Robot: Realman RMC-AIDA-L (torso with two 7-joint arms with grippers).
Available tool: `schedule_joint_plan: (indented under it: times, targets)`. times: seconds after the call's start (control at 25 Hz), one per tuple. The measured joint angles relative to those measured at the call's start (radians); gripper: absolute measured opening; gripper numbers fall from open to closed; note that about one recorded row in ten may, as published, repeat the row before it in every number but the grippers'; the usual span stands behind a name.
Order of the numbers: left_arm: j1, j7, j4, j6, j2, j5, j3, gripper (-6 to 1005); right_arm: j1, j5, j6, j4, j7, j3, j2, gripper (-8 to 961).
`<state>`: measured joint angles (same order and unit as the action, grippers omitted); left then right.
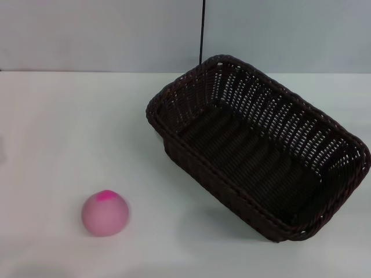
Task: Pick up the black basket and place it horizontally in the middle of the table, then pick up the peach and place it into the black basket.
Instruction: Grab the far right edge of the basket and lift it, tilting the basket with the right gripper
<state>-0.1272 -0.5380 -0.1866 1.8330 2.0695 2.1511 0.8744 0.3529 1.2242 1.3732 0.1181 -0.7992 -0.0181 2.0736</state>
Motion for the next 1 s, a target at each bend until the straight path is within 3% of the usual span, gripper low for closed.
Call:
schedule_joint_plan:
  times: [0.16,0.2,0.24,0.4,0.44,0.52,0.56,0.6,0.64,0.68,0.84,1.0]
  targets:
    - [-0.001,-0.003,-0.002,-0.002,0.001,-0.002,0.003,316,-0.005,0.000,-0.026,0.056,-0.001,0.128,-0.004,488]
    - [-0.001,-0.003,-0.002,-0.002,0.001,-0.002,0.003,404,-0.005,0.000,-0.026,0.056,-0.001,0.128,-0.004,491]
    - [-0.001,-0.003,-0.001,-0.002,0.001,-0.002,0.003,493,-0.018,0.000,-0.023,0.113,-0.029,0.209,-0.004,494]
    - [-0.002,-0.003,0.001,-0.002,0.001,-0.002,0.004,647,-0.049,0.007,-0.012,0.238,-0.162,0.327,-0.005,505]
    - [-0.001,-0.003,0.001,-0.003,0.001,-0.003,0.004,685,-0.073,0.045,-0.003,0.358,-0.324,0.400,-0.009,508]
    - [-0.002,-0.003,0.002,-0.005,0.001,-0.003,0.004,698,-0.084,0.079,0.009,0.423,-0.413,0.427,-0.014,513]
    - [-0.003,-0.003,0.003,-0.009,0.001,-0.003,0.004,704,-0.093,0.173,0.058,0.546,-0.586,0.451,-0.031,516]
    - [-0.003,-0.003,0.003,-0.009,0.001,-0.003,0.004,710,-0.093,0.173,0.058,0.546,-0.586,0.451,-0.031,519]
    - [-0.005,-0.003,0.003,-0.012,0.001,-0.004,0.005,716,-0.080,0.294,0.136,0.667,-0.763,0.456,-0.057,522]
    - [-0.005,-0.003,0.003,-0.012,0.001,-0.004,0.005,723,-0.080,0.294,0.136,0.667,-0.763,0.456,-0.057,524]
    - [-0.008,-0.003,0.002,-0.019,0.001,-0.004,0.004,729,0.017,0.591,0.309,0.911,-1.136,0.448,-0.110,536]
    - [-0.010,-0.003,0.001,-0.026,0.002,-0.004,0.000,729,0.073,0.690,0.360,1.018,-1.265,0.448,-0.128,547]
